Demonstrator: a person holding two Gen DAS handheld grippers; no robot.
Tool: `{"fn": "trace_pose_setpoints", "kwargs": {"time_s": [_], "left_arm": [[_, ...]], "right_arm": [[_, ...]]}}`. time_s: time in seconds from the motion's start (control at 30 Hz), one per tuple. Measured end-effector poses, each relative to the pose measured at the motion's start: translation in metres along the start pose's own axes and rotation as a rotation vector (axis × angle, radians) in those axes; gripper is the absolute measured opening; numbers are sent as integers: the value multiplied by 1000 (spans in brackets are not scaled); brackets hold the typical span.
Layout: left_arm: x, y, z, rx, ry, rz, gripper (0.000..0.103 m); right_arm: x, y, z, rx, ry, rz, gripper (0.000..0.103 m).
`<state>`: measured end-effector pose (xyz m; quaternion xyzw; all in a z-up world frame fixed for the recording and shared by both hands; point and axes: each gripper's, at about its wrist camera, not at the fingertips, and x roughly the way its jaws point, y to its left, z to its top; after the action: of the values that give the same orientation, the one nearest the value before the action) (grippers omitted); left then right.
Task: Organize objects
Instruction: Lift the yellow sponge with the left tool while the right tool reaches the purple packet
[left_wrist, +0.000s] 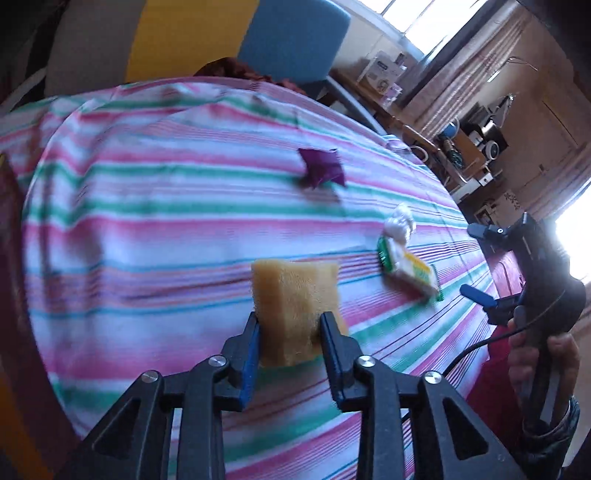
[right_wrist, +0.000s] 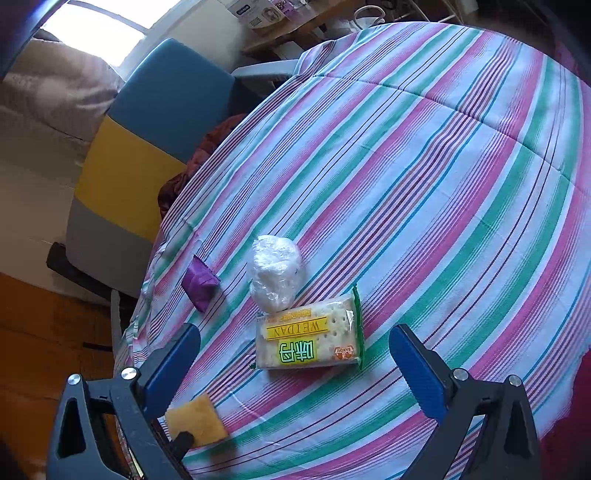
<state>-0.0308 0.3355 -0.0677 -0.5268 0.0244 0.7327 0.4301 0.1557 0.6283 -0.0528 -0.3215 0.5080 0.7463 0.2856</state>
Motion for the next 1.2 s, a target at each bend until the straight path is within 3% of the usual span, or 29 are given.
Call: {"fn": "trace_pose_setpoints", "kwargs": {"time_s": [0.13, 0.23, 0.43, 0.67, 0.87, 0.9, 1.0, 1.2], "left_arm": [[-4, -1, -11, 58, 22, 94, 49], [-14, -12, -19, 151, 13, 145, 72], [-26, -38, -22, 445, -2, 238, 79], [9, -55, -3, 658, 90, 222, 84], [37, -40, 8, 632, 156, 234, 80], [38, -37, 9, 612, 148, 221, 69], [35, -35, 7, 567, 126, 191, 63], [15, -21, -3, 391, 67, 178, 60]], "right_arm": [[1, 1, -1, -16, -3, -25, 103], [1, -1, 0, -9, -5, -40, 103], [1, -1, -1, -13, -5, -49, 103], [4, 1, -2, -25, 7, -54, 103], [8, 5, -2, -42, 17, -62, 103], [8, 6, -3, -46, 16, -64, 103], [7, 10, -4, -73, 8, -73, 103], [4, 44, -15, -226, -14, -50, 103]]}}
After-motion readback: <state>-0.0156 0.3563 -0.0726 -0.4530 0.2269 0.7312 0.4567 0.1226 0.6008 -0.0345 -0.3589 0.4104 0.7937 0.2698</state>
